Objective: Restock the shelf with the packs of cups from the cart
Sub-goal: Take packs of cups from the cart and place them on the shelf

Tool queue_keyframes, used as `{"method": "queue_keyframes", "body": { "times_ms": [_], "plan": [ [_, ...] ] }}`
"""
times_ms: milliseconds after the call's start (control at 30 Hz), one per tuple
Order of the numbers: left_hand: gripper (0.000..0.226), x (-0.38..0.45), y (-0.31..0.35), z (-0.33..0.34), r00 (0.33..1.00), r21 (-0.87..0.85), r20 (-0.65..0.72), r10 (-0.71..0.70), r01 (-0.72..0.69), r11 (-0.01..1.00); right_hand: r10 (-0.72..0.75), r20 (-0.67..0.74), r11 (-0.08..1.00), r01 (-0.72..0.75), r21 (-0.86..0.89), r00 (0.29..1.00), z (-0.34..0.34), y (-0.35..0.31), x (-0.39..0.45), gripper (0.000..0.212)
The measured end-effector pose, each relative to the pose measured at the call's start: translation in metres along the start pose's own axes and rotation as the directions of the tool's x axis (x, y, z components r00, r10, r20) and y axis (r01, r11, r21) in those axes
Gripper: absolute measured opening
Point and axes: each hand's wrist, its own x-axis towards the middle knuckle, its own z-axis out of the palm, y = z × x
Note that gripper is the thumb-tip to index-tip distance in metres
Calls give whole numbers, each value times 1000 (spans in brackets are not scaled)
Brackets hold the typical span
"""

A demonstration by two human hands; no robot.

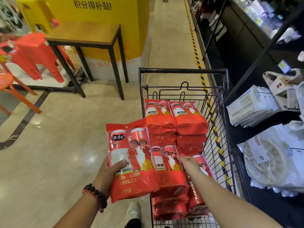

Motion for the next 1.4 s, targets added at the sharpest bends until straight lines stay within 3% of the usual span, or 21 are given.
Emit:
{"method": "queue_keyframes", "body": {
  "times_ms": [67,233,433,633,733,867,967,1067,1200,1400],
  "plan": [
    [60,1,-2,-11,1000,-12,-15,-12,12,1000,85,80,996,-81,-48,993,4,5,10,42],
    [61,4,-5,-29,998,-28,-50,-39,38,999,260,243,965,-244,-95,935,15,6,21,84],
    [72,8,-6,-28,996,32,-70,-55,57,998,294,322,956,-271,-117,900,11,2,22,65],
    [71,10,-10,-12,996,88,-38,-79,83,993,279,312,958,-285,-26,908,2,17,9,78],
    [82,6,-14,8,996,117,-7,-88,88,989,139,182,980,-161,116,974,-17,35,-6,102],
    [88,6,-17,22,995,150,12,-96,93,984,25,45,967,-35,252,999,-41,48,-26,118],
    [89,4,-21,47,994,174,57,-89,78,982,-44,-65,944,62,323,997,-77,63,-46,101],
    [76,2,-27,75,992,196,109,-68,46,980,-87,-185,924,149,353,979,-115,76,-65,75],
    [70,-2,-32,117,972,272,234,-34,-32,962,-140,-319,868,271,416,937,-157,97,-101,70],
    [77,-21,-35,168,877,382,480,-20,-189,905,-87,-536,756,406,513,840,-185,137,-179,55]
  ]
}}
